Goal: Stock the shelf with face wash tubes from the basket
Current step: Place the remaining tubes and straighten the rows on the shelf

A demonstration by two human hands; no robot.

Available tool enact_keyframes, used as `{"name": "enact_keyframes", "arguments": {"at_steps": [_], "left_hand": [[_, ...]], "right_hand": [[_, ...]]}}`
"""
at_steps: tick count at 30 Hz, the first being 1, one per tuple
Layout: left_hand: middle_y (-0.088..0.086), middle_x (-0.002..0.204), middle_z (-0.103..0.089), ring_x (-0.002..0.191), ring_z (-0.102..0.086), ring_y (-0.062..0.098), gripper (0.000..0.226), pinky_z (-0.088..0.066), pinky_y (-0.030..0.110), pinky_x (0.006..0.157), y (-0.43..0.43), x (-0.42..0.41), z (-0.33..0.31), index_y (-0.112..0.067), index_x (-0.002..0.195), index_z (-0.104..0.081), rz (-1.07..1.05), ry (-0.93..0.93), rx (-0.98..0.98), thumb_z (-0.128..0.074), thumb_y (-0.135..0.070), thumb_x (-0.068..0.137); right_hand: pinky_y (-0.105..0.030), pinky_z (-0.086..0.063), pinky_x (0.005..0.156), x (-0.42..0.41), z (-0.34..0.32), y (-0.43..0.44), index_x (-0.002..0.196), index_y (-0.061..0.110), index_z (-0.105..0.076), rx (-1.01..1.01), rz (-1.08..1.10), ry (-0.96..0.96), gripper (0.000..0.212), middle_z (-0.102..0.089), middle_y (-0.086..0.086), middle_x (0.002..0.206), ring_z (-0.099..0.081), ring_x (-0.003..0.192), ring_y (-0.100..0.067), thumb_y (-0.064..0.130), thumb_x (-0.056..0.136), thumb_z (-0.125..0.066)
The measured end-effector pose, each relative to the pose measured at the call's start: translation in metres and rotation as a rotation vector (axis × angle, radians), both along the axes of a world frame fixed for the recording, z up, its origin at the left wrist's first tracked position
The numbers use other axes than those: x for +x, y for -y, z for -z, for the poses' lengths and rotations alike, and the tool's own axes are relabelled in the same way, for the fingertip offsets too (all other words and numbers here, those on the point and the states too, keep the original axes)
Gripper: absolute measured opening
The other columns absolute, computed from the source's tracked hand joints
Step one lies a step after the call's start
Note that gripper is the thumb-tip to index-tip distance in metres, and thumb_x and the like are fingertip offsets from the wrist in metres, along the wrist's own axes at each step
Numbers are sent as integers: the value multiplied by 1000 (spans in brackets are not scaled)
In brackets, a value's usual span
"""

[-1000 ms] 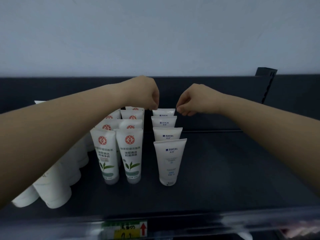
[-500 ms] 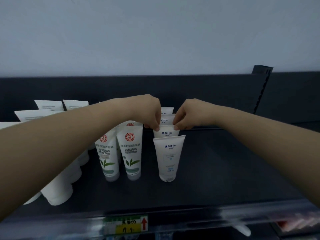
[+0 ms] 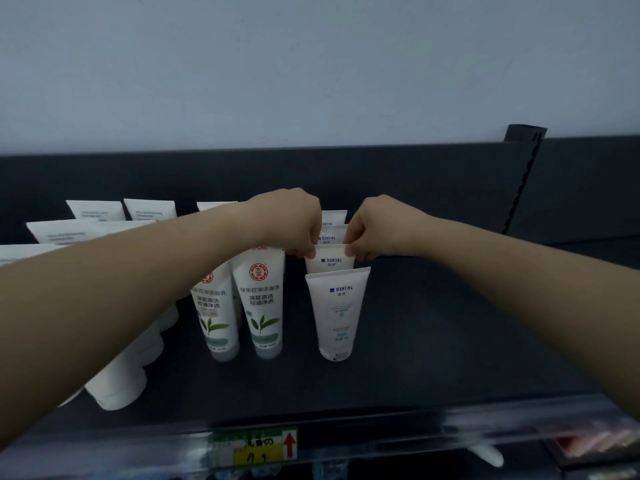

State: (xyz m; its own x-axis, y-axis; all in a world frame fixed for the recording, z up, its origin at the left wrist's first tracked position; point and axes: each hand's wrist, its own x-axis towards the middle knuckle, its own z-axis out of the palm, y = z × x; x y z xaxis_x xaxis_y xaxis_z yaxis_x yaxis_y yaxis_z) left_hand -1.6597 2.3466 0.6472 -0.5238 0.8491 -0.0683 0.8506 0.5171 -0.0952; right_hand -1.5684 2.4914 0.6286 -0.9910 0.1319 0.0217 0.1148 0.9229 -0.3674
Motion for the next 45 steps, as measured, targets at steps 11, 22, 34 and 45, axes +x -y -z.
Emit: {"name": "enact_keyframes", "arguments": {"at_steps": [11,22,34,45], "left_hand": [[-10,66,-62,64,-59,4,10,-48,21,63,-1,-1,0,-21,83,-69,-29,14,2,-69,-32,84],[-11,99,-70,88,-61,7,20,-50,27,83,14,4,-21,-22,102,-72,-33,13,130,-62,-32,88],[-23,80,-63,82,-59,-4,18,-45,12,71,40,24,-30,-30,98,-72,-18,118,338,-59,-23,87],[-24,85,-65,85,-58,-11,16,-40,8,73,44,35,-14,-34,100,-70,25,204,250,-62,-38,87]], "right_hand": [[-19,-56,66,0,2,1,97,14,-73,-5,18,-17,13,-72,0,80,-66,65,-7,18,85,-70],[-14,-52,56,10,-17,-4,101,16,-73,-28,34,-86,17,-74,0,85,-66,61,-4,18,84,-70],[-22,-60,69,28,-29,-5,100,12,-72,-198,2,-217,15,-72,2,82,-71,73,-8,13,87,-66],[-14,-51,67,40,-16,3,90,23,-76,-176,-101,-76,9,-74,8,81,-66,68,5,26,85,-69]]}}
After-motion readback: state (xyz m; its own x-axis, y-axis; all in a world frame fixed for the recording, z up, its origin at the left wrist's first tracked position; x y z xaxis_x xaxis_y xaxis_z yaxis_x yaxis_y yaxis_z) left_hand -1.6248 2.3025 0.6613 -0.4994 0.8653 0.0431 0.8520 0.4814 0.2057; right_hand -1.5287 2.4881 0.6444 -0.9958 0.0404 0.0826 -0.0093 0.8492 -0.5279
